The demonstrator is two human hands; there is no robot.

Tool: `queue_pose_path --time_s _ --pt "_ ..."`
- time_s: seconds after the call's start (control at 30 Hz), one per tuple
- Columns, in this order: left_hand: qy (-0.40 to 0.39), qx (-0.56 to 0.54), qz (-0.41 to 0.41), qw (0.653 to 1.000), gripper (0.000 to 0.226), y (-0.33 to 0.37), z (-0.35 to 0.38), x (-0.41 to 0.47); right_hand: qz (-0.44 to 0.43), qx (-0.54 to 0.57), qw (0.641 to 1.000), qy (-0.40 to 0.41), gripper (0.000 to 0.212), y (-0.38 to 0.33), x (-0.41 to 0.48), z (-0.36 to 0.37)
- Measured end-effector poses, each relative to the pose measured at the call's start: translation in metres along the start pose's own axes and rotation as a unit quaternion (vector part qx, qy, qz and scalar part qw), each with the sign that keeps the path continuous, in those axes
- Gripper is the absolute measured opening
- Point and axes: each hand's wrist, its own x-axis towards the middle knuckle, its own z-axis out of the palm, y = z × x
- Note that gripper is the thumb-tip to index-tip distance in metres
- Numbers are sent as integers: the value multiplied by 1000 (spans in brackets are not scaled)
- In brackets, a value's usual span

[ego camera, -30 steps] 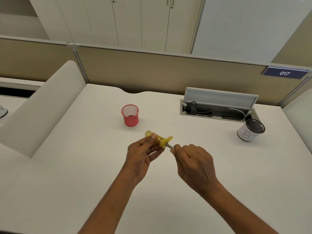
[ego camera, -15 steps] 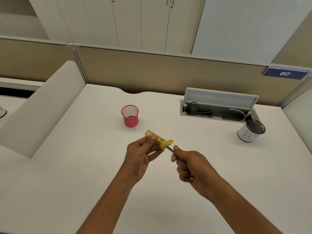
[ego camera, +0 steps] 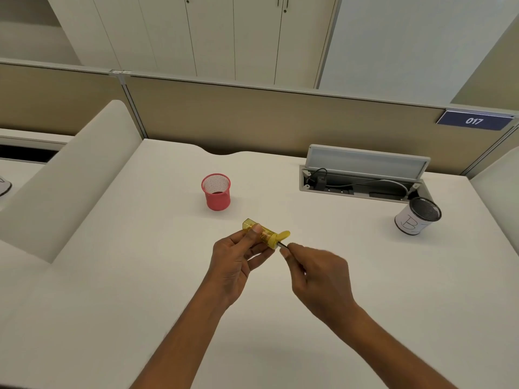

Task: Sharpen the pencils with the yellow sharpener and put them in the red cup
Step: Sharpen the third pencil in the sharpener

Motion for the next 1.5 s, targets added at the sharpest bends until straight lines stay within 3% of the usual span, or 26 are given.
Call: queue_pose_path --time_s 0.07,0.1,0.13,0.17,0.23,0.27,0.3,0.33,0.43,0.67,1.0,1.13,1.27,1.4,1.5 --pt "-7 6 1 1000 25 0 -1 1 135 163 977 -39 39 -13 1 -3" --pt "-12 7 1 1000 25 0 -2 1 212 238 946 -64 40 -17 4 -6" --pt "-17 6 1 1000 24 0 -2 1 300 306 899 -93 39 -18 9 -10" --pt "-22 7 1 1000 23 0 -2 0 394 377 829 -127 37 -18 14 -15" --pt "-27 13 1 1000 22 1 -1 0 528 514 648 -192 33 -14 20 -25" --pt "-25 16 1 1000 22 1 0 -1 557 554 583 -207 31 -12 21 -28" --pt "-23 19 1 1000 22 1 0 -1 566 572 553 -215 31 -10 20 -28" --pt "-21 20 1 1000 23 1 1 -1 567 577 545 -219 31 -9 19 -29" --pt "-16 22 -2 1000 25 -1 3 -2 549 568 571 -223 31 -6 16 -31" --pt "16 -23 2 1000 33 7 -2 1 487 507 680 -210 38 6 10 -45" --pt "40 -48 -10 998 20 6 -1 -3 432 524 719 -147 32 16 -8 -30" --pt "42 -52 -18 998 21 5 0 -4 404 502 755 -124 24 15 -14 -27" --pt "38 -48 -21 998 21 3 4 -5 344 422 834 -88 17 11 -17 -24" --pt "36 -50 -21 998 20 1 6 -7 212 274 938 -16 19 9 -18 -22" --pt "35 -50 -20 998 20 1 6 -8 135 190 972 7 22 9 -16 -22"
